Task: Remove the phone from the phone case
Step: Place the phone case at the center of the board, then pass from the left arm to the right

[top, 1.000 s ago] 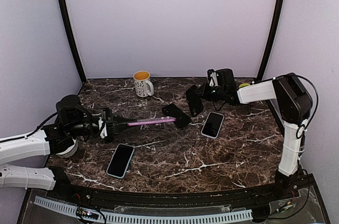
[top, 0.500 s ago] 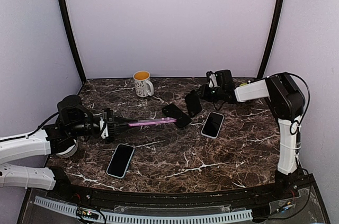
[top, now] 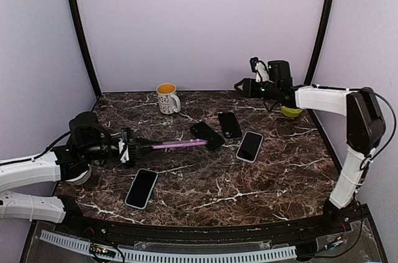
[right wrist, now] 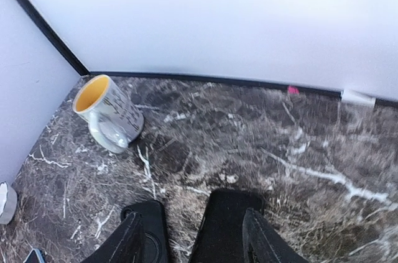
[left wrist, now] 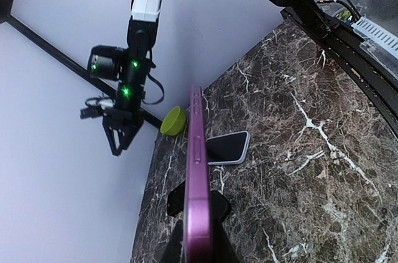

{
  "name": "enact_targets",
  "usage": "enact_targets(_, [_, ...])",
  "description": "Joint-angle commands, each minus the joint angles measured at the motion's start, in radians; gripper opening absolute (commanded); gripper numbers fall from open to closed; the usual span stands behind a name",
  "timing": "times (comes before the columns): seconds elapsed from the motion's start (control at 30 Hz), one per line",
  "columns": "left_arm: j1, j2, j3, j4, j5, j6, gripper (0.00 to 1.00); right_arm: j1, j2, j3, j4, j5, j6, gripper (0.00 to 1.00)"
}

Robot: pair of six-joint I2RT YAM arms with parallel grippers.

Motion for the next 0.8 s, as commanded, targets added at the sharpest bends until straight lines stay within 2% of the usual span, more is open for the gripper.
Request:
enact_targets(0.0, [0.004,0.002,0.038,0.034,-0.004,0.004,0.0,0.041,-0.176,-0.084,0.032,-0.048,-0.214,0.56])
enact_targets(0.17, [0.004,0.013,0.044,0.021,0.004,0.001,0.0,0.149,-0.318,-0.161,-0.034,-0.03,-0.405,0.64])
enact_targets(0.33, [0.004,0.025,0.05,-0.008,0.028,0.003,0.0,0.286,-0.414,-0.202,-0.044,-0.011,-0.453,0.77])
enact_targets(0.47, [0.004,0.036,0.057,-0.025,0.051,0.0,0.0,0.388,-0.482,-0.224,-0.08,-0.037,-0.515,0.78])
enact_targets(0.77, [0.004,0.052,0.062,-0.052,0.069,0.011,0.0,0.586,-0.575,-0.318,-0.141,-0.017,-0.763,0.77])
